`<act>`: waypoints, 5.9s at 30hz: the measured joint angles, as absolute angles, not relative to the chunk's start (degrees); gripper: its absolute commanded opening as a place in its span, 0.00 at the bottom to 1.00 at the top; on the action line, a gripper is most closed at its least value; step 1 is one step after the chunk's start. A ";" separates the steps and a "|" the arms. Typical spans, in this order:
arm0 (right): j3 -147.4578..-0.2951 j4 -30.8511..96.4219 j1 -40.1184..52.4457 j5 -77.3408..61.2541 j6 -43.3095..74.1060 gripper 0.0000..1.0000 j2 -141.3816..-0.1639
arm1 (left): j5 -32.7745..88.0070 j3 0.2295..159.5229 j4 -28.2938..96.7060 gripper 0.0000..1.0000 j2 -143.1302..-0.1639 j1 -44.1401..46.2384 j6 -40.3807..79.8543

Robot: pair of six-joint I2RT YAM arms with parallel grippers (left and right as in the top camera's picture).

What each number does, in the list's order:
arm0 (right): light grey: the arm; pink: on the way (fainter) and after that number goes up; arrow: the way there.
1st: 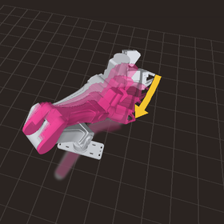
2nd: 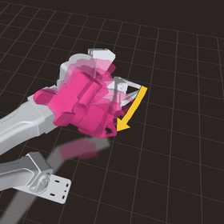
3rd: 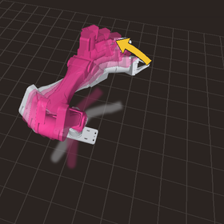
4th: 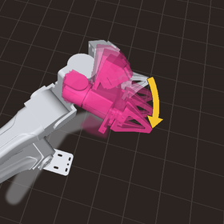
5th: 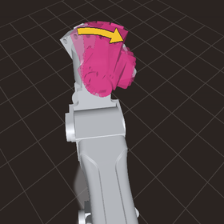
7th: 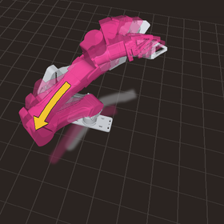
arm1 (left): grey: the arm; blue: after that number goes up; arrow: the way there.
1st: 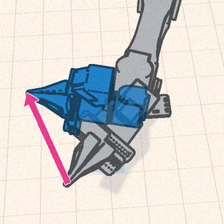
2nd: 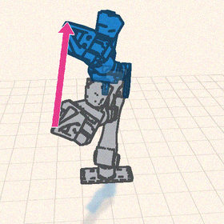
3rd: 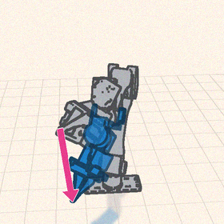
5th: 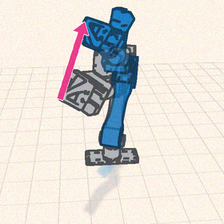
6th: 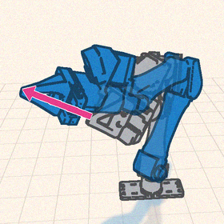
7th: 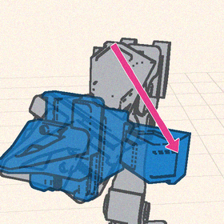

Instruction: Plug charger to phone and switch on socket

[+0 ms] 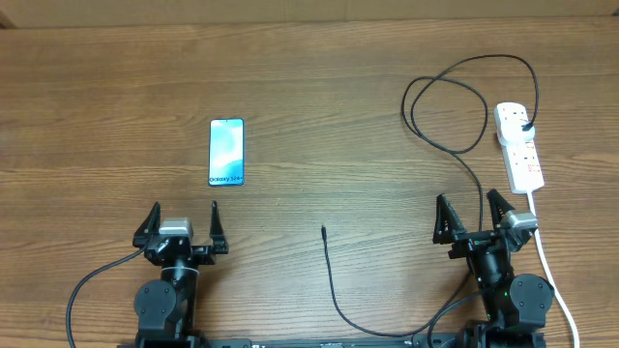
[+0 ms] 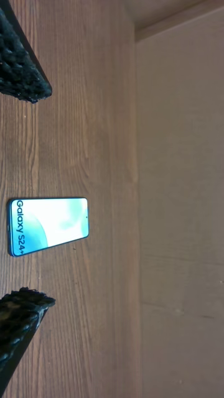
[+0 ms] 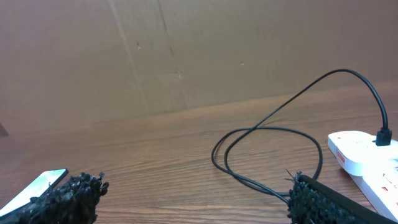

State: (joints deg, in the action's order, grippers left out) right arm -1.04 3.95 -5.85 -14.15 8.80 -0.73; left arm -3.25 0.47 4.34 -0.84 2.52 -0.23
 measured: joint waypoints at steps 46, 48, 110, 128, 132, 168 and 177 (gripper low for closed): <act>-1.04 4.03 -2.48 -11.97 -16.14 1.00 -0.73 | -3.22 0.47 4.32 1.00 -0.84 2.52 -0.23; -1.04 3.99 -2.48 -11.97 -16.14 1.00 -0.73 | -3.22 0.47 4.32 1.00 -0.84 2.52 -0.23; -1.04 4.01 -2.46 -11.97 -16.32 1.00 -0.73 | -3.25 0.47 4.32 1.00 -0.84 2.52 -0.23; -1.04 4.01 -2.46 -11.97 -16.34 1.00 -0.73 | -3.25 0.45 4.32 1.00 -0.84 2.52 -0.23; -1.04 4.01 -2.46 -11.97 -16.34 1.00 -0.73 | -3.25 0.47 4.40 1.00 -0.84 2.52 -0.23; -1.04 4.01 -2.46 -11.97 -16.34 1.00 -0.73 | -3.25 30.06 17.89 1.00 -26.76 2.52 -0.19; -1.04 4.05 -2.48 -11.97 -16.32 1.00 -0.73 | -3.25 51.79 34.41 1.00 -46.72 2.52 -0.21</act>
